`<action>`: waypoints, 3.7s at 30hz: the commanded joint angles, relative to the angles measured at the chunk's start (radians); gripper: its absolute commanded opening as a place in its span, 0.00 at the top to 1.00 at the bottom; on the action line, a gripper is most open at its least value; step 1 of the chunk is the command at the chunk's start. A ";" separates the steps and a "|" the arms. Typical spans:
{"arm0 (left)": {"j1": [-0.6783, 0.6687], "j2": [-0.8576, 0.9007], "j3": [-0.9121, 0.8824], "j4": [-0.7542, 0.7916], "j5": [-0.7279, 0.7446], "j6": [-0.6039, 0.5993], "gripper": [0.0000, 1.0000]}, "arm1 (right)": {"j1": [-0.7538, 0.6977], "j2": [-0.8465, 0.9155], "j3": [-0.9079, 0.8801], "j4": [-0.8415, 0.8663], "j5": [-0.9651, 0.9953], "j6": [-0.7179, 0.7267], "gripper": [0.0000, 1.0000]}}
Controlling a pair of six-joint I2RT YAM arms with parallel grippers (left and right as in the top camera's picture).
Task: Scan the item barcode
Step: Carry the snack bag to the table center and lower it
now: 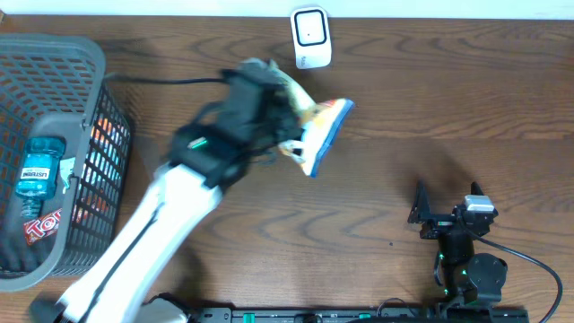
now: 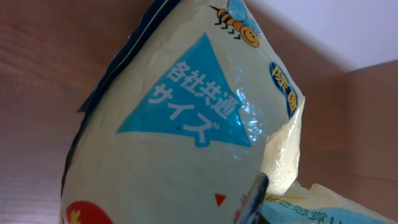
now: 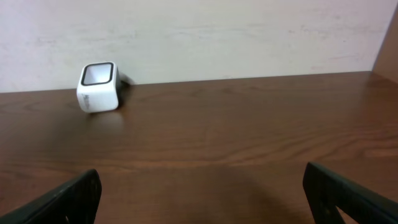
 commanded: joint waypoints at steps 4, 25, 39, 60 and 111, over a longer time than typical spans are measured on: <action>-0.062 0.253 -0.003 0.080 -0.105 0.037 0.92 | 0.010 -0.001 -0.001 -0.003 0.004 -0.011 0.01; -0.077 0.304 0.007 0.091 -0.090 0.048 0.92 | 0.010 -0.001 -0.001 -0.003 0.003 -0.011 0.01; -0.079 0.431 -0.002 0.093 -0.086 0.036 0.92 | 0.010 -0.001 -0.001 -0.003 0.004 -0.011 0.01; -0.077 0.677 -0.002 0.003 -0.098 0.049 0.87 | 0.010 0.000 -0.001 -0.003 0.004 -0.011 0.01; -0.078 0.424 -0.258 0.061 -0.191 -0.034 0.88 | 0.010 0.001 -0.001 -0.003 0.003 -0.011 0.01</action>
